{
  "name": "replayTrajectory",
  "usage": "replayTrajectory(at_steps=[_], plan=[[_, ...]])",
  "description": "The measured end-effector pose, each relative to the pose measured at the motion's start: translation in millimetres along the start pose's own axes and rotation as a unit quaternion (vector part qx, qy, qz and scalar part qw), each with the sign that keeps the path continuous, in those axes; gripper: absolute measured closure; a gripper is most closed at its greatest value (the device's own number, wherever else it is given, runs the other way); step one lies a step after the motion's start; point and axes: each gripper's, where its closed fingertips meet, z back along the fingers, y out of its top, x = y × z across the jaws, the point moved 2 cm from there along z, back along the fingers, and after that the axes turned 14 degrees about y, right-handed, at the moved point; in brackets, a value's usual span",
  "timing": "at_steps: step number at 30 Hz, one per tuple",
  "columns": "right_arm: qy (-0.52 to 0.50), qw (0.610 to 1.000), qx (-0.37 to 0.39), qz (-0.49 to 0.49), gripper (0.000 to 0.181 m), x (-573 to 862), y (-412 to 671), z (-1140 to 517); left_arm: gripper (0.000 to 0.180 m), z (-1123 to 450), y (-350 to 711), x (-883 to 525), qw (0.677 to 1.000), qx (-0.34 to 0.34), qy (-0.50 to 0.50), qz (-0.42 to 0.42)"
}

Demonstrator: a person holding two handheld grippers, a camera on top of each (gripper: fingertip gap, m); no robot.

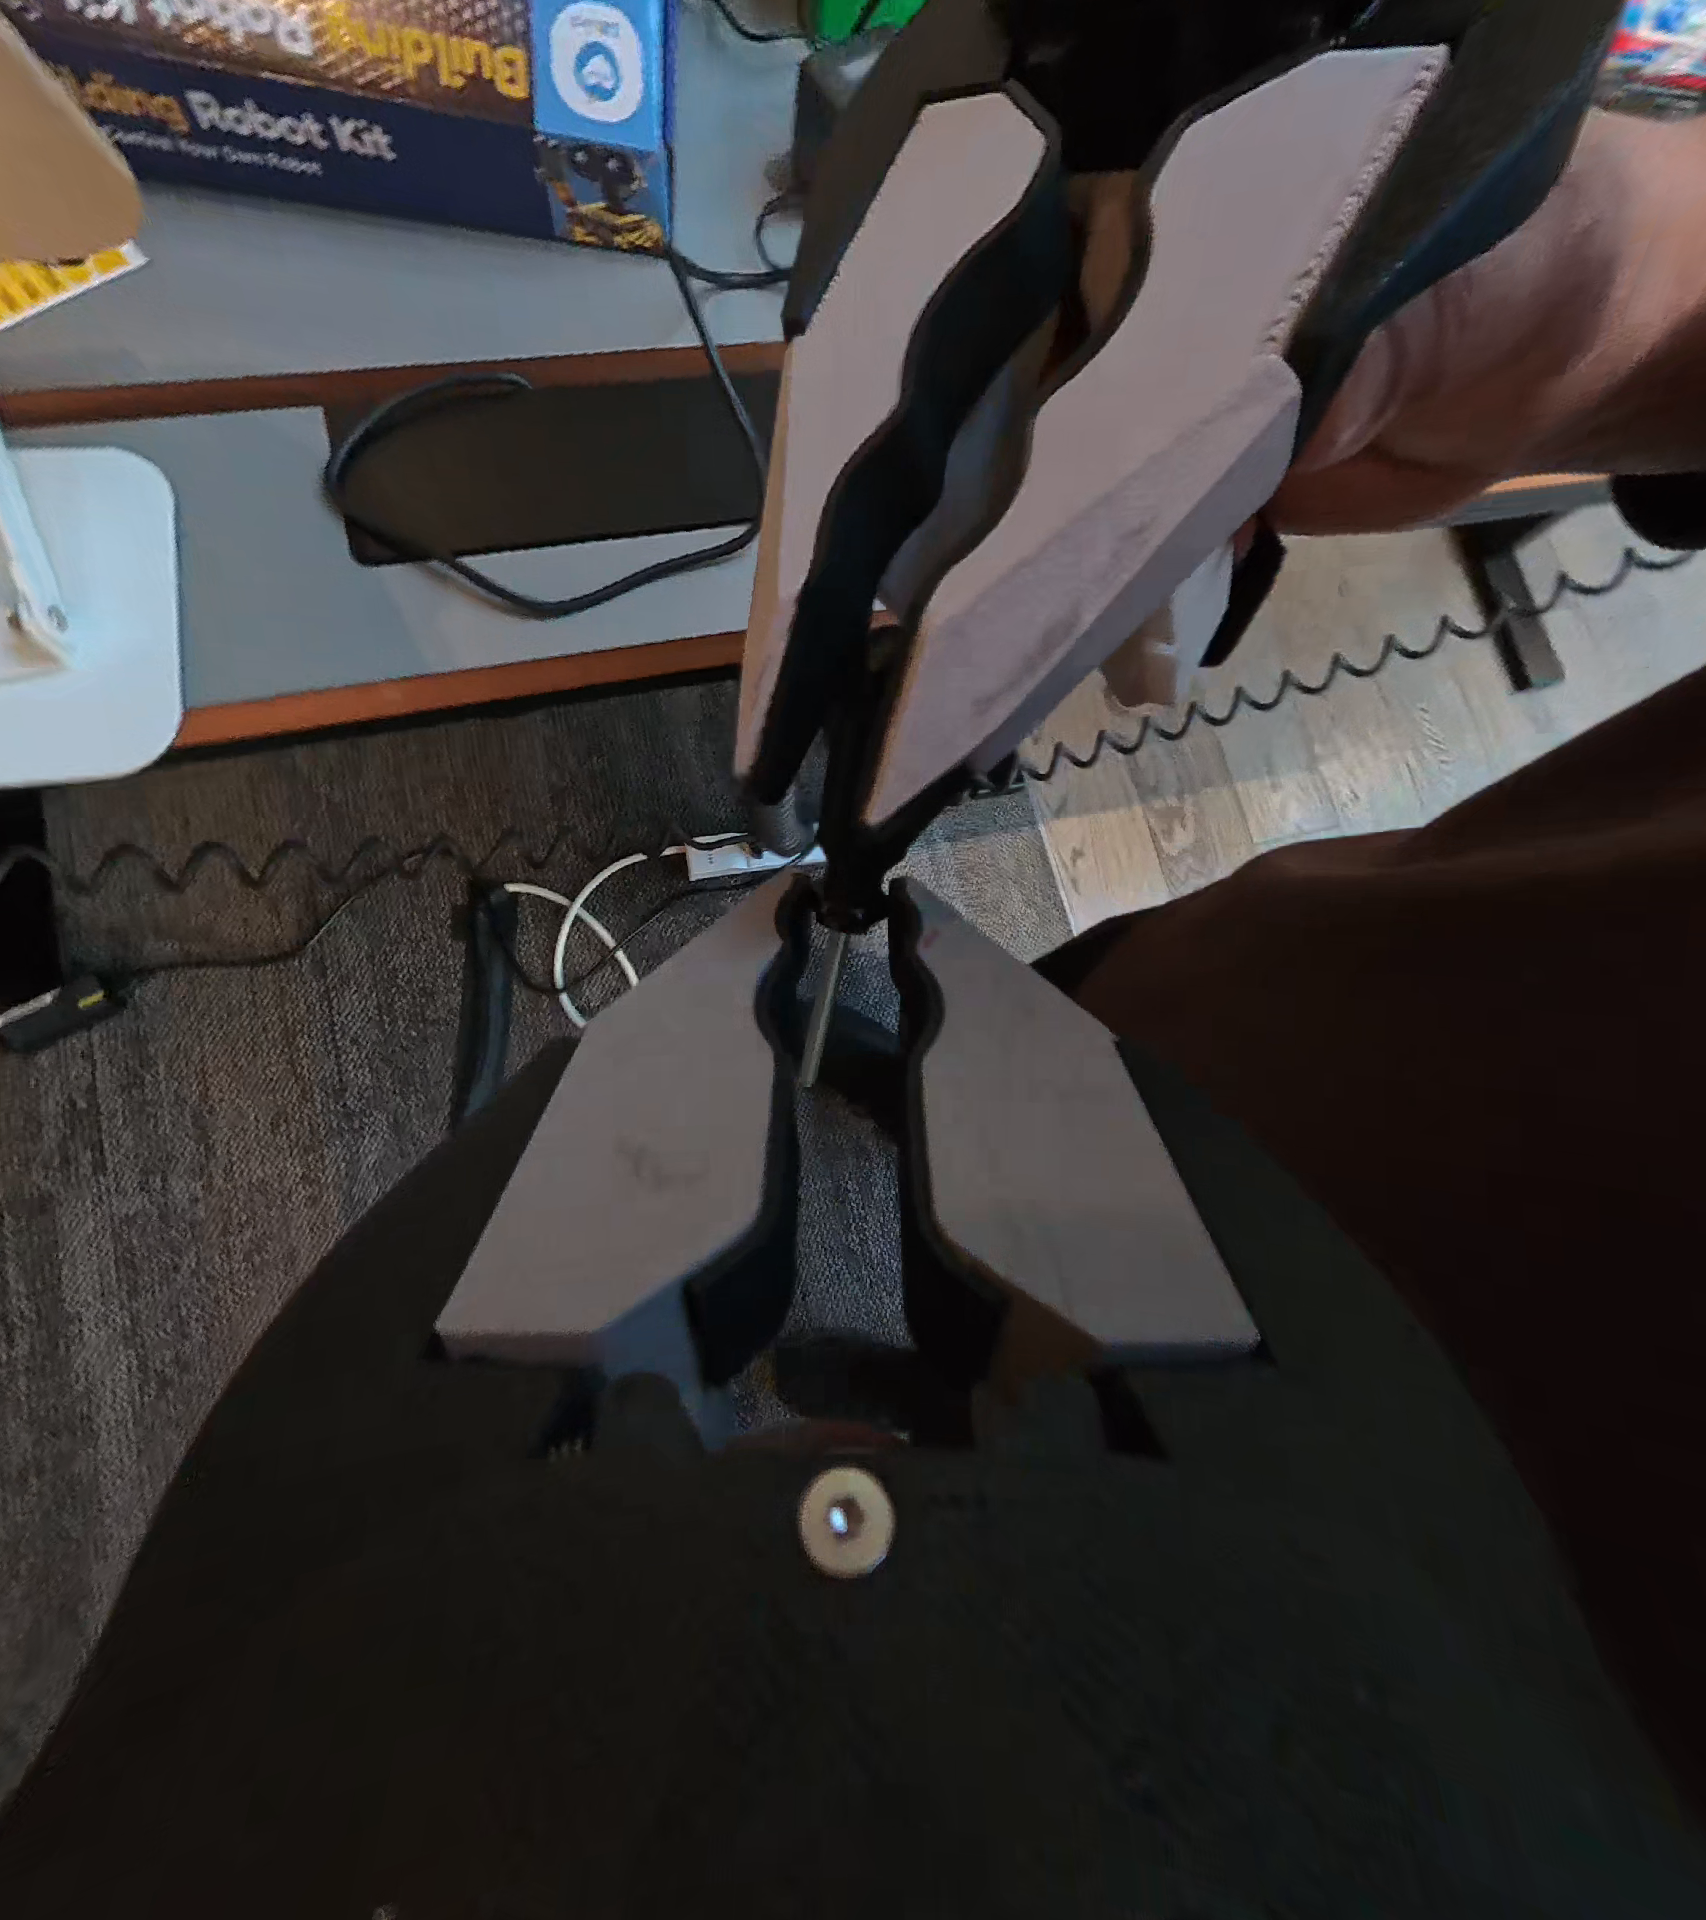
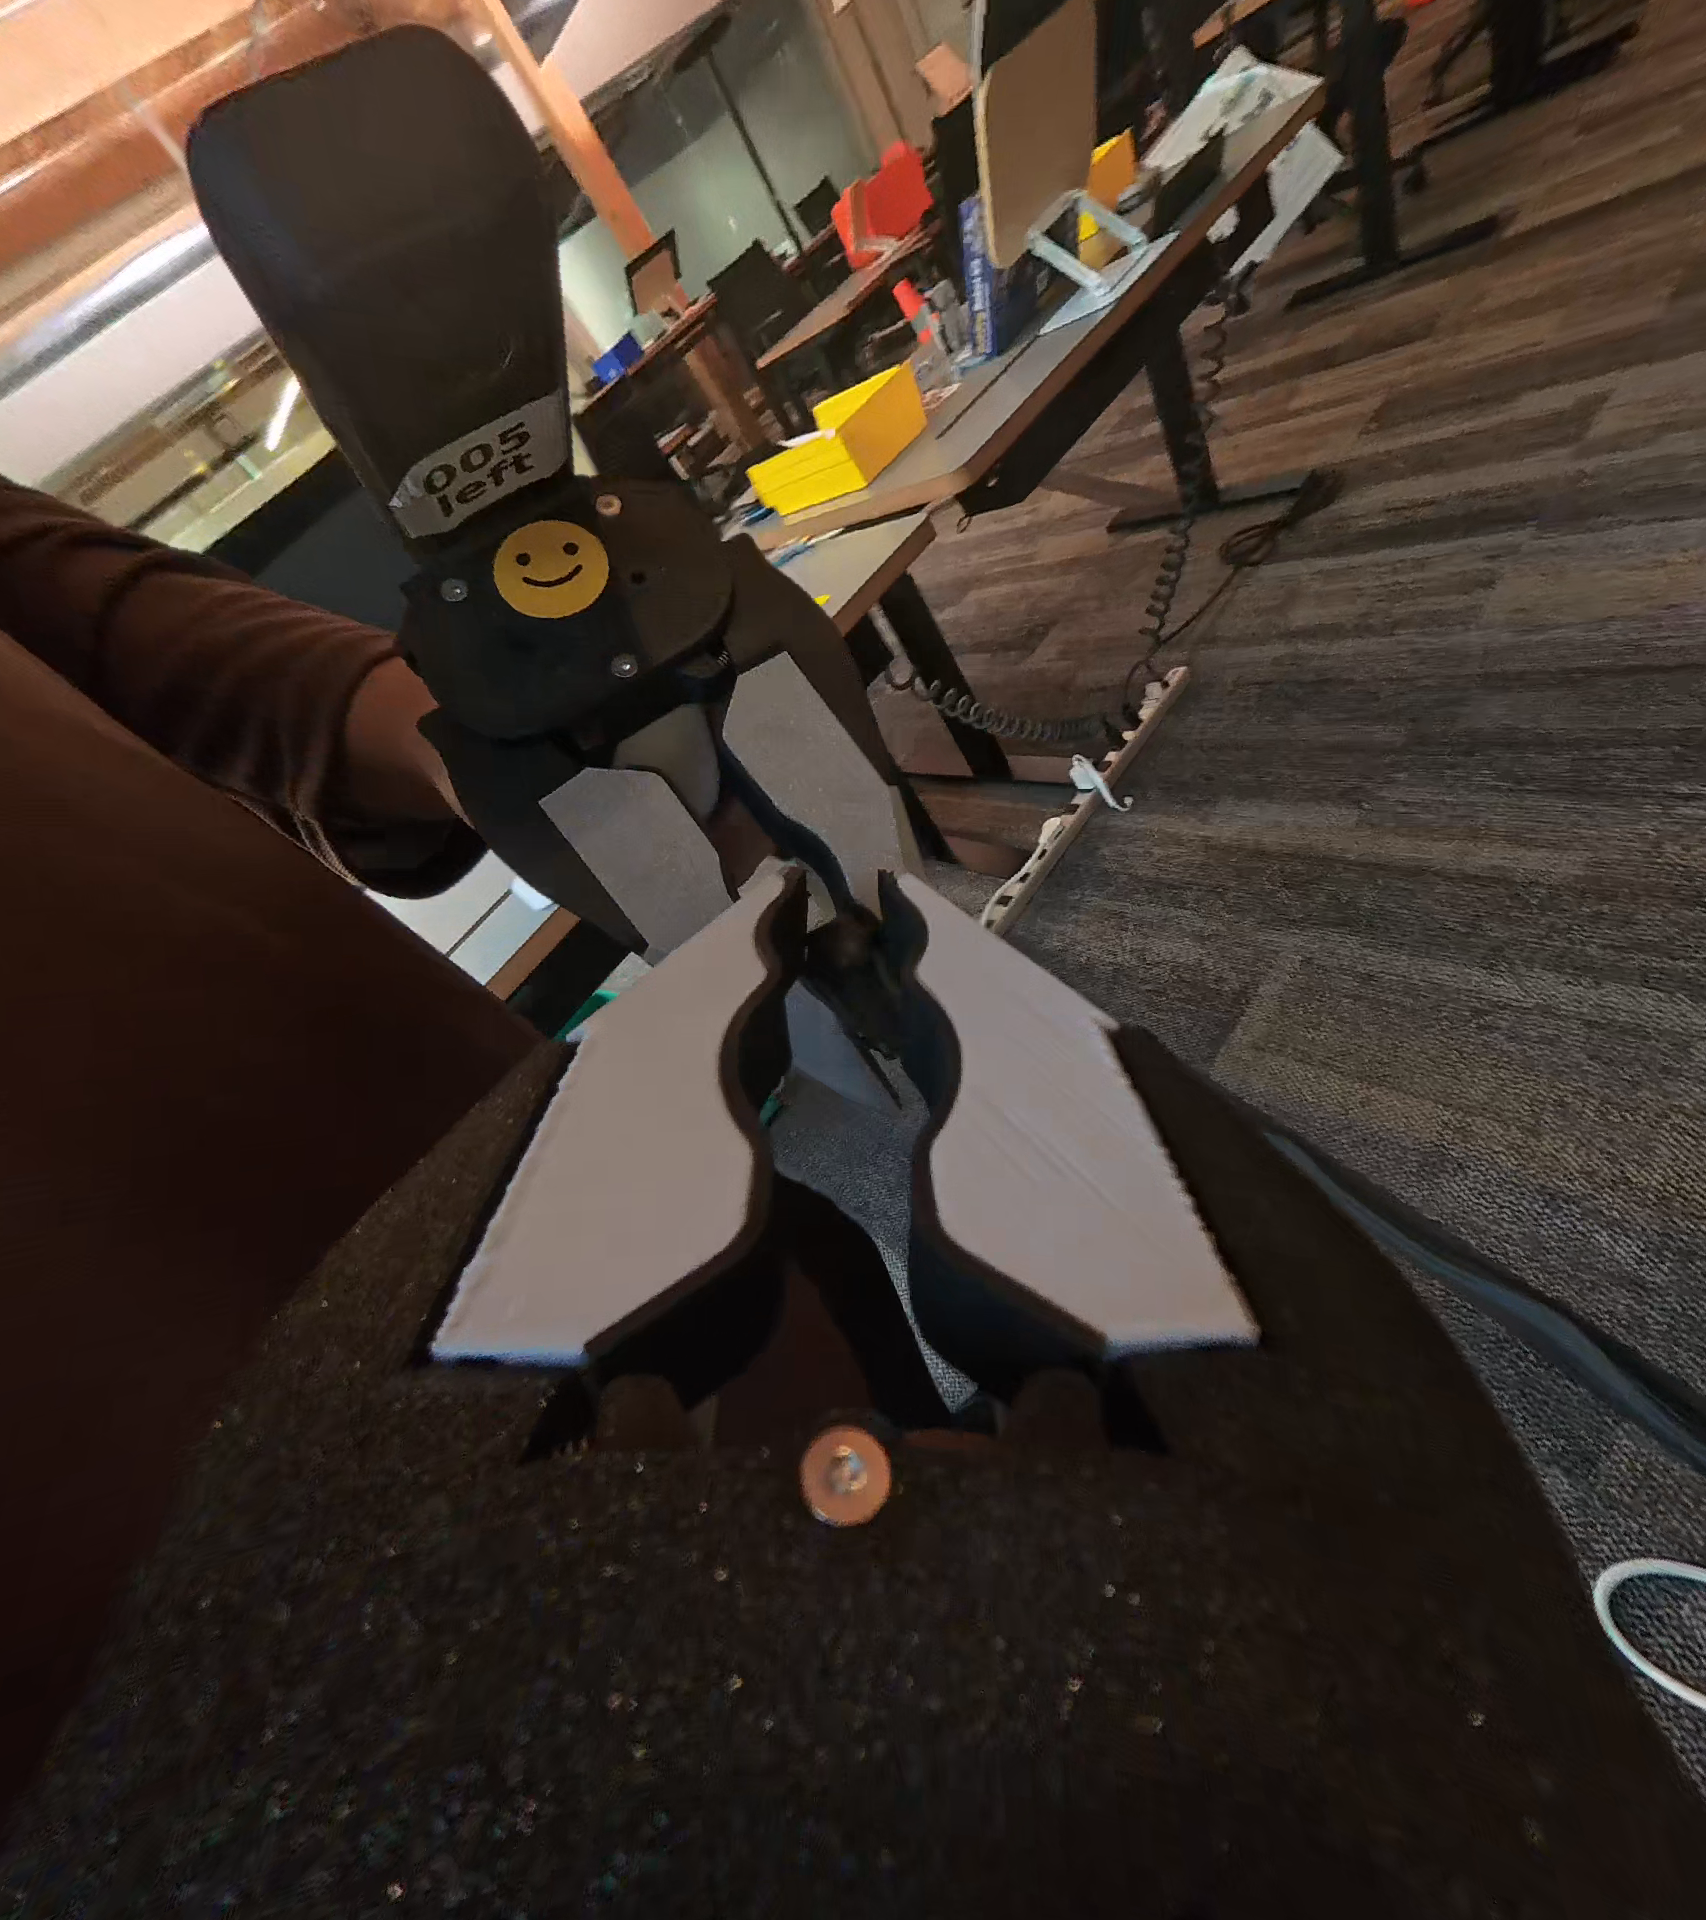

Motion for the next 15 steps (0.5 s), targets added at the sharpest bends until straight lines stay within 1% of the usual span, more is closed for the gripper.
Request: replayTrajectory(at_steps=[5, 8, 11, 15], plan=[[-0.095, 0.994, 0.05, -0.025, 0.169, 2.3, -1.8, 20.9, 0.167, -4.4, 9.5, 3.7, 0.996, 0.03, -0.077, -0.043], [-0.176, 0.98, 0.077, -0.05, 0.17, -9.8, -11.0, 29.8, 0.166, -3.4, 7.4, 20.4, 0.985, 0.036, -0.161, -0.05], [-0.268, 0.955, 0.109, -0.061, 0.168, -34.9, -25.5, 37.9, 0.167, -4.9, 2.6, 37.4, 0.973, 0.054, -0.204, -0.097], [-0.365, 0.907, 0.19, -0.088, 0.17, -72.6, -42.4, 56.8, 0.166, -3.6, 12.2, 62.3, 0.956, 0.074, -0.244, -0.143]])
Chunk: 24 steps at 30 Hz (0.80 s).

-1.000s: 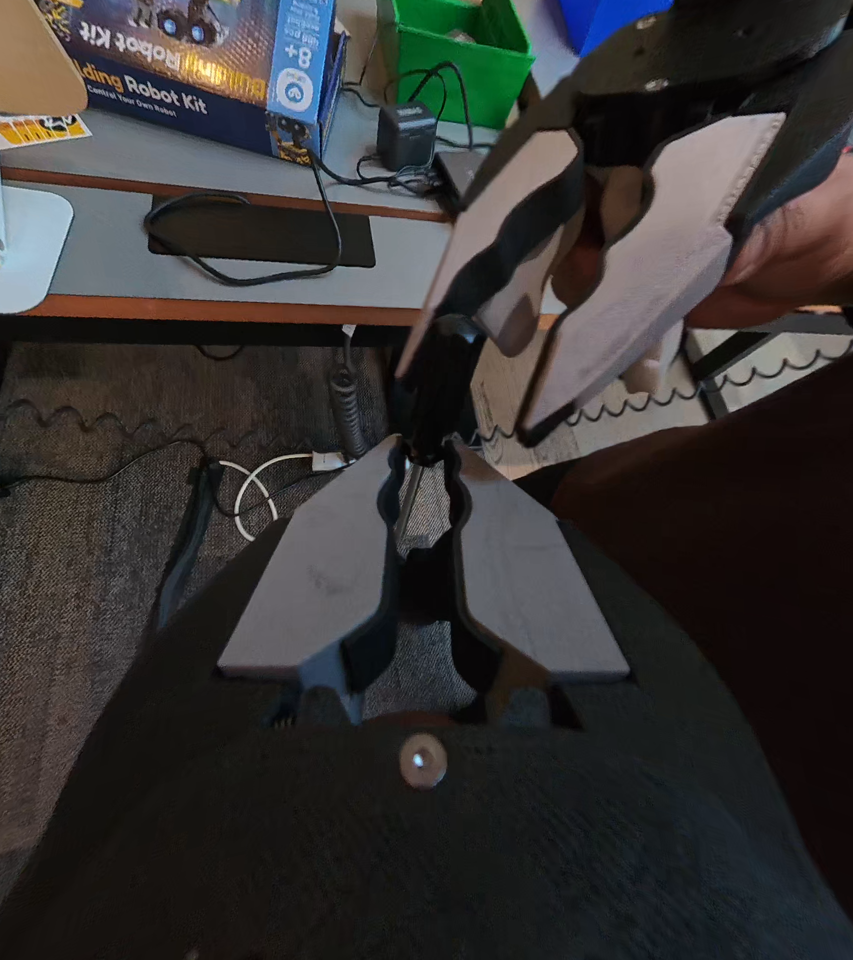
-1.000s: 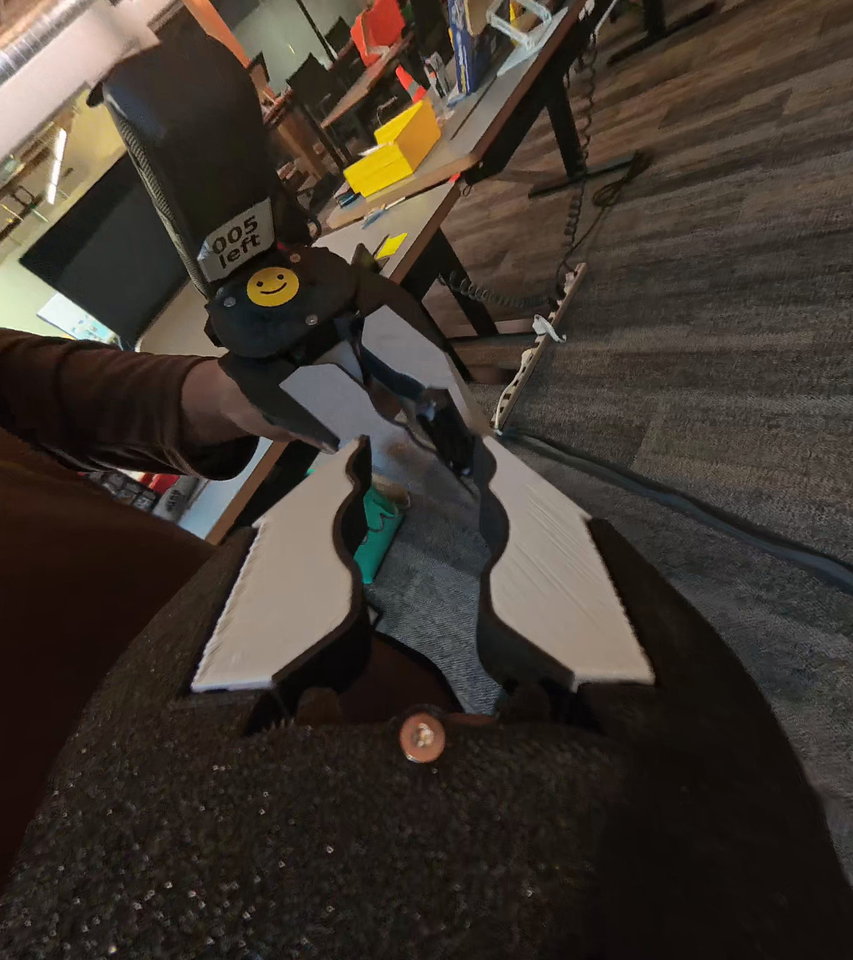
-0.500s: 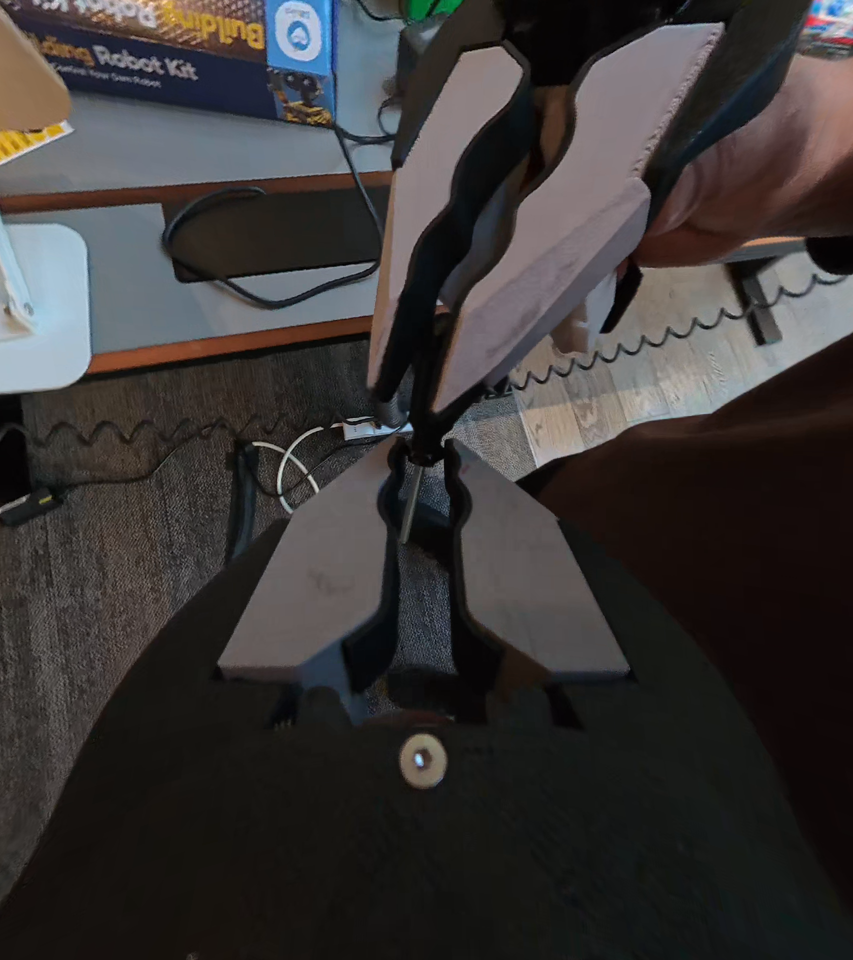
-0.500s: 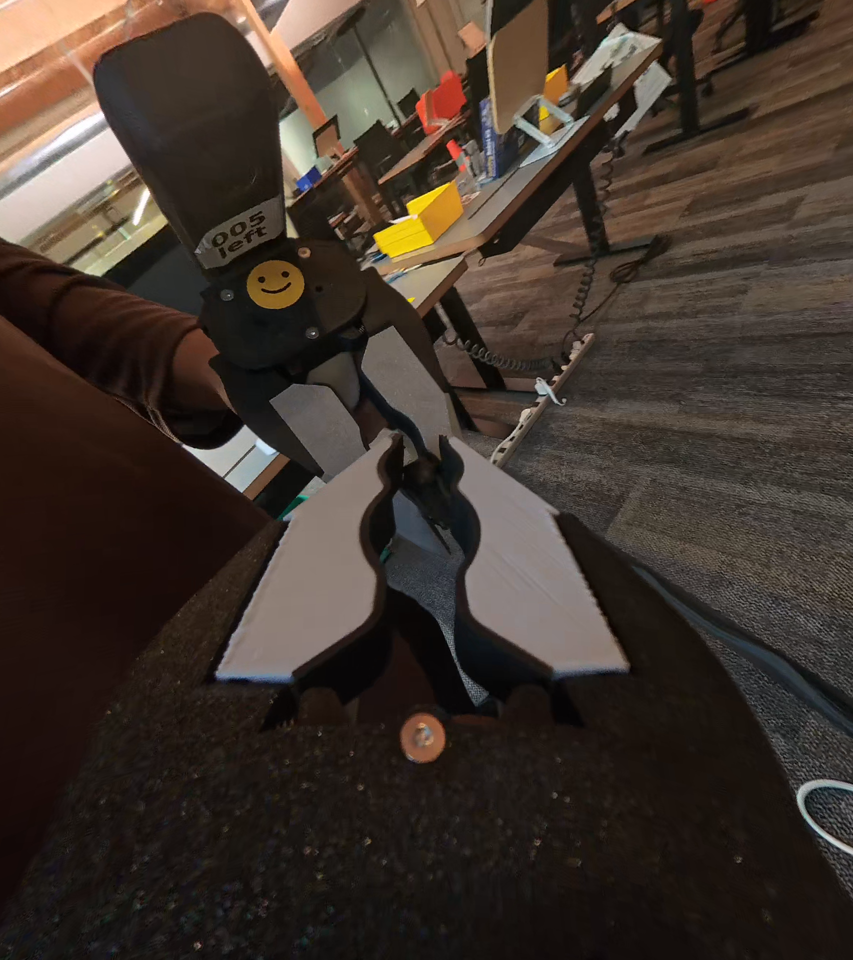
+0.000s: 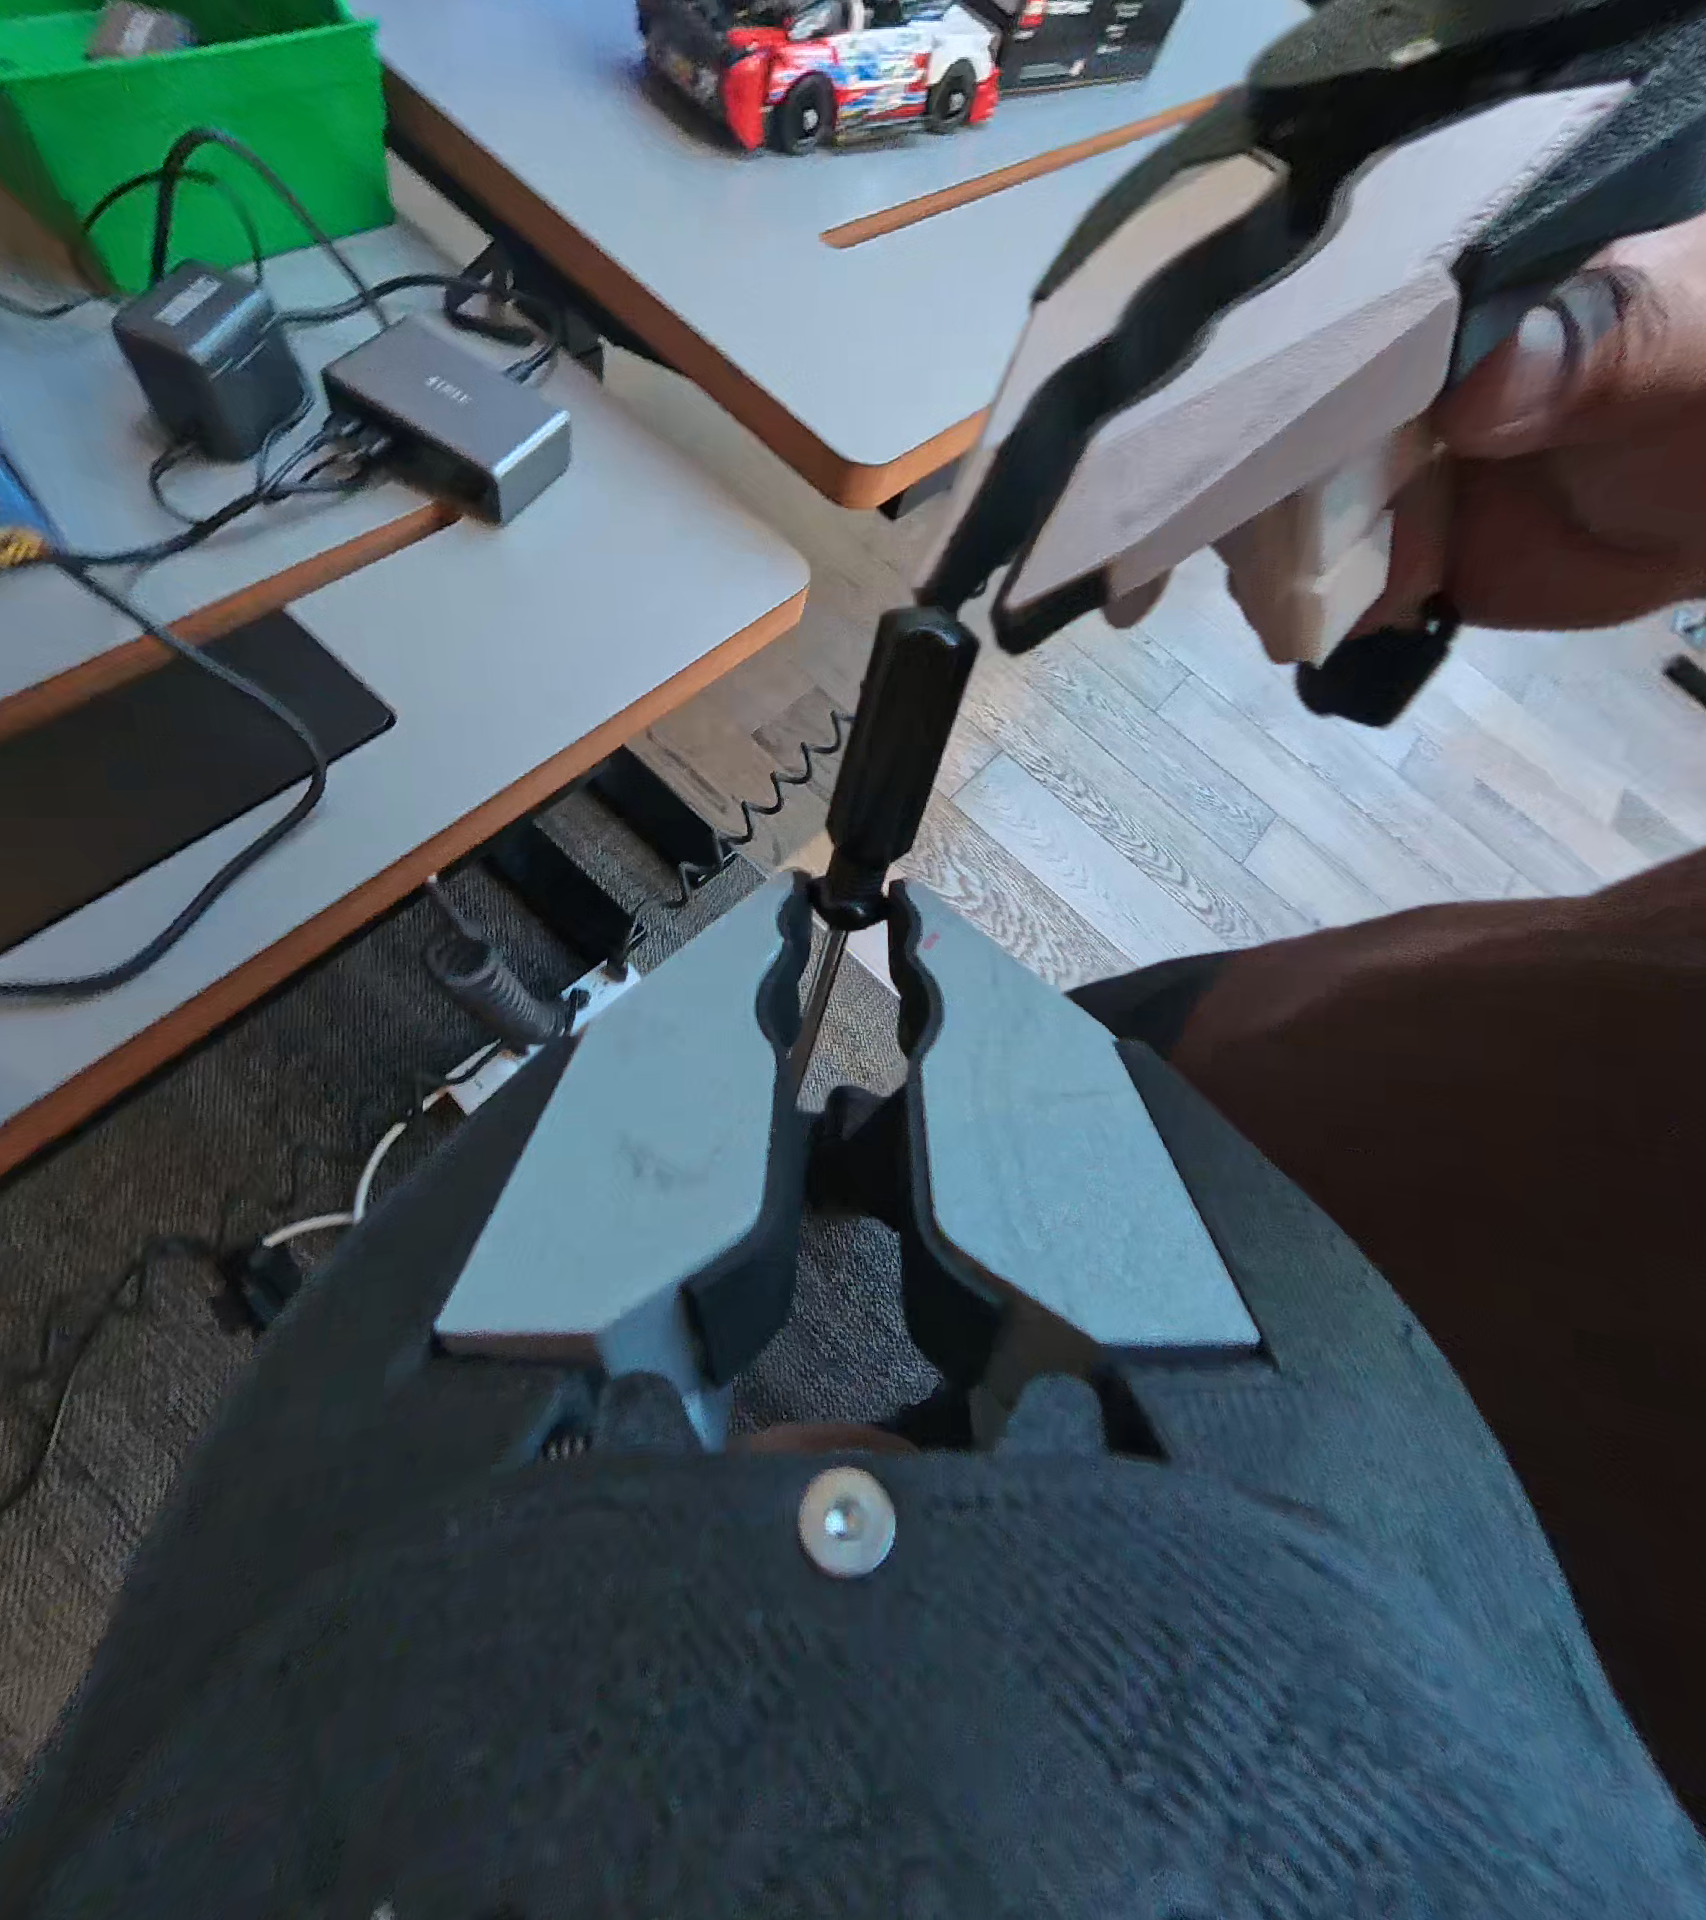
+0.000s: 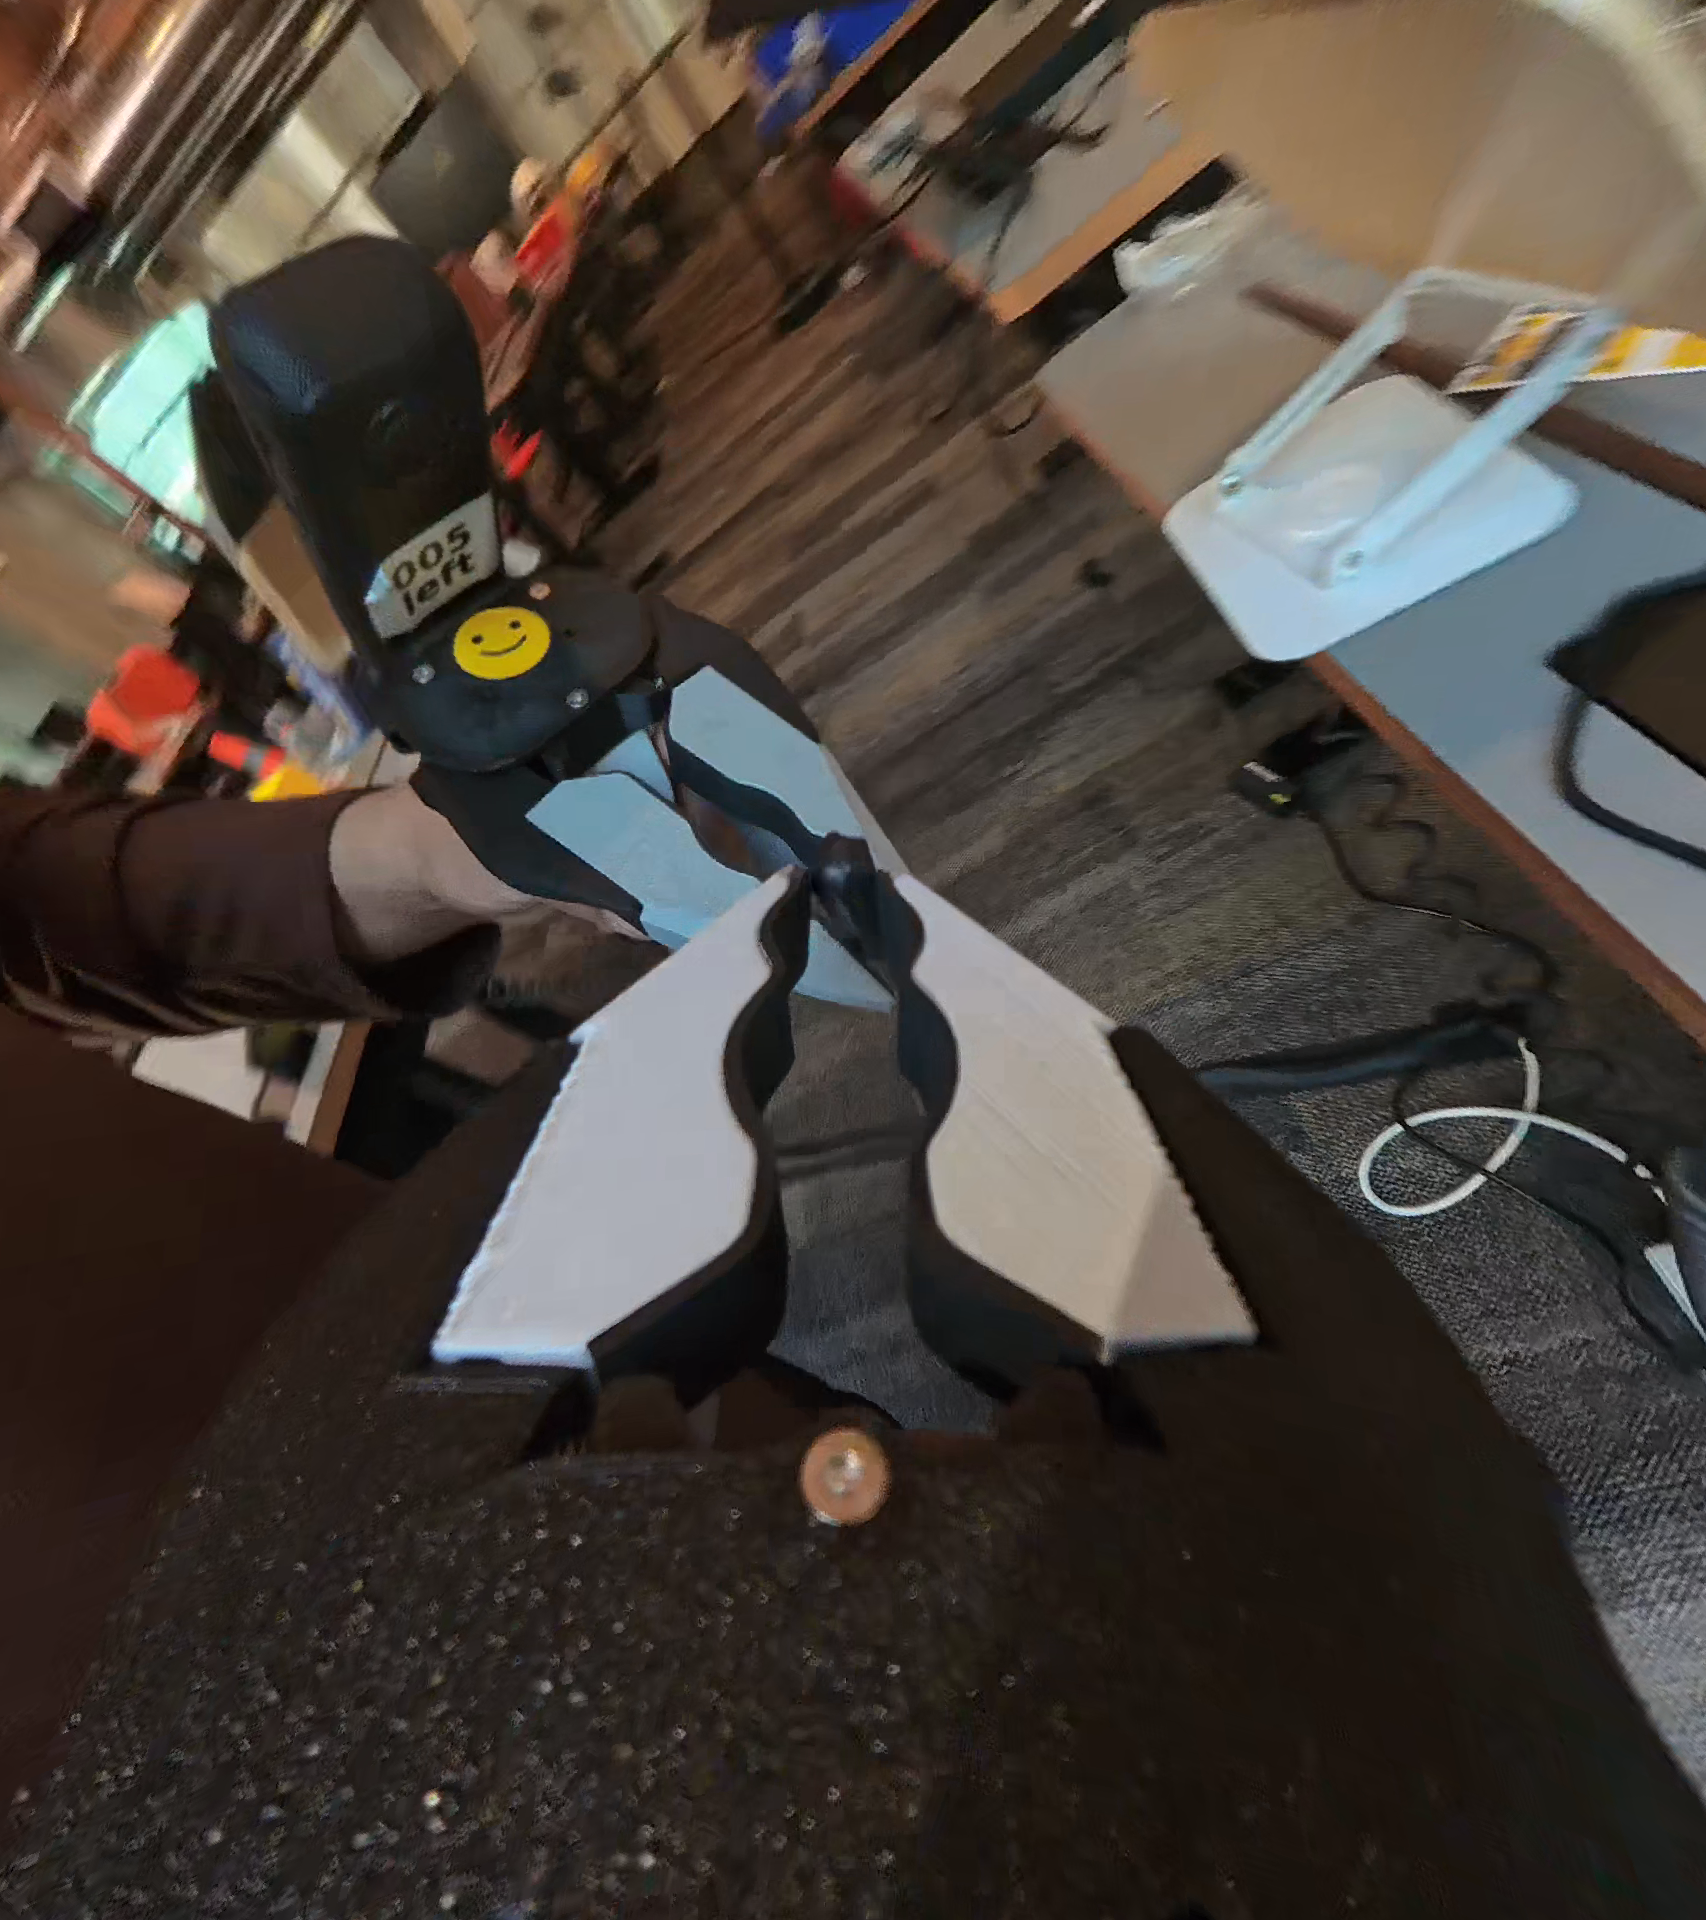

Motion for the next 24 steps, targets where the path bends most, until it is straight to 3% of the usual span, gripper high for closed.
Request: replayTrajectory(at_steps=[10, 19, 22, 24], plan=[[-0.104, 0.984, 0.128, 0.062, 0.168, -47.9, 19.1, 101.2, 0.167, -12.9, 87.7, 71.0, 0.988, 0.04, -0.054, -0.14], [-0.138, 0.963, 0.205, 0.108, 0.154, -91.7, -22.7, 260.0, 0.167, -105.9, 147.1, 225.6, 0.952, 0.032, -0.106, -0.284], [-0.174, 0.954, 0.213, 0.116, 0.156, -95.8, -51.9, 331.8, 0.167, -150.0, 164.1, 297.6, 0.939, 0.027, -0.137, -0.314], [-0.185, 0.95, 0.225, 0.113, 0.167, -101.1, -71.2, 380.6, 0.166, -176.0, 174.8, 346.8, 0.93, 0.015, -0.164, -0.329]])
